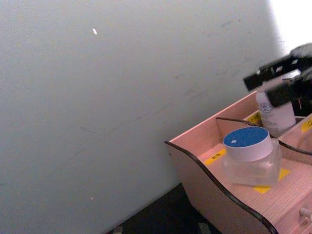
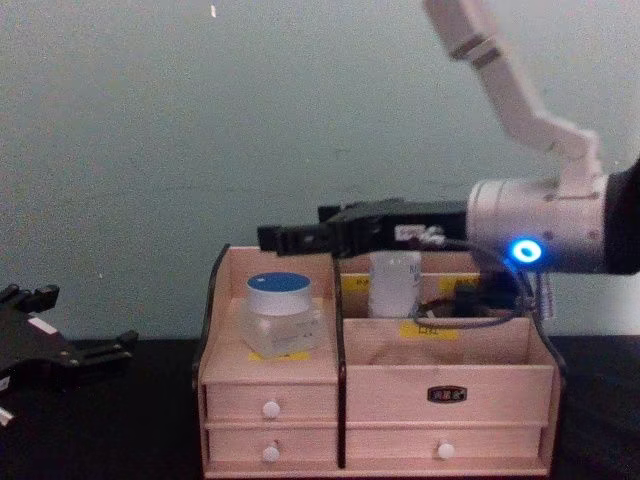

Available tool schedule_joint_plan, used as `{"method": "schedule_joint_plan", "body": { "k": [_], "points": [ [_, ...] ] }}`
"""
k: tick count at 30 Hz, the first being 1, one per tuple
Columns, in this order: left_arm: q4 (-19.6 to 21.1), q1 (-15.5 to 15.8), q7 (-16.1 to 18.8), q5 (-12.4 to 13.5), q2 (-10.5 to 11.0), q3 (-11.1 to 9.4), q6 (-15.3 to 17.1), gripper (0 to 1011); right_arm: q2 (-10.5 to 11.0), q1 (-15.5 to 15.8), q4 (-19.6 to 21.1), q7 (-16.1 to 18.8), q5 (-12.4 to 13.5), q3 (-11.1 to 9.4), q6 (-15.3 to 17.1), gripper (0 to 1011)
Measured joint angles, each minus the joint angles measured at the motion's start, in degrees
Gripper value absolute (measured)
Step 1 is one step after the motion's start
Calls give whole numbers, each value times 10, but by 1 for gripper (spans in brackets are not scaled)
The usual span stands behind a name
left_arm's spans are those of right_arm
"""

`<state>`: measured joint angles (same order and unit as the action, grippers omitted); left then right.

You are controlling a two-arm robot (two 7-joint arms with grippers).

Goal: Pick up the facial cleanser and watermelon frost from the table and place them into the tiered storage box.

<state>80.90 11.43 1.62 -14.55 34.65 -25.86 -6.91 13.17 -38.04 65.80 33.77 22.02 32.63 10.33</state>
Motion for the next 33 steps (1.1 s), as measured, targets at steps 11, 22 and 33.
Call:
{"method": "schedule_joint_plan", "body": {
  "k": [11, 22, 33],
  "points": [
    [0, 0, 0, 0, 0, 0, 0, 1001, 51, 50, 94, -28, 33, -35, -10, 1002],
    [0, 0, 0, 0, 0, 0, 0, 1001, 108, 123, 163, -86, 42, -89, -43, 1002],
    [0, 0, 0, 0, 0, 0, 0, 1001, 143, 199, 199, -125, 44, -151, -56, 1002]
  ]
}}
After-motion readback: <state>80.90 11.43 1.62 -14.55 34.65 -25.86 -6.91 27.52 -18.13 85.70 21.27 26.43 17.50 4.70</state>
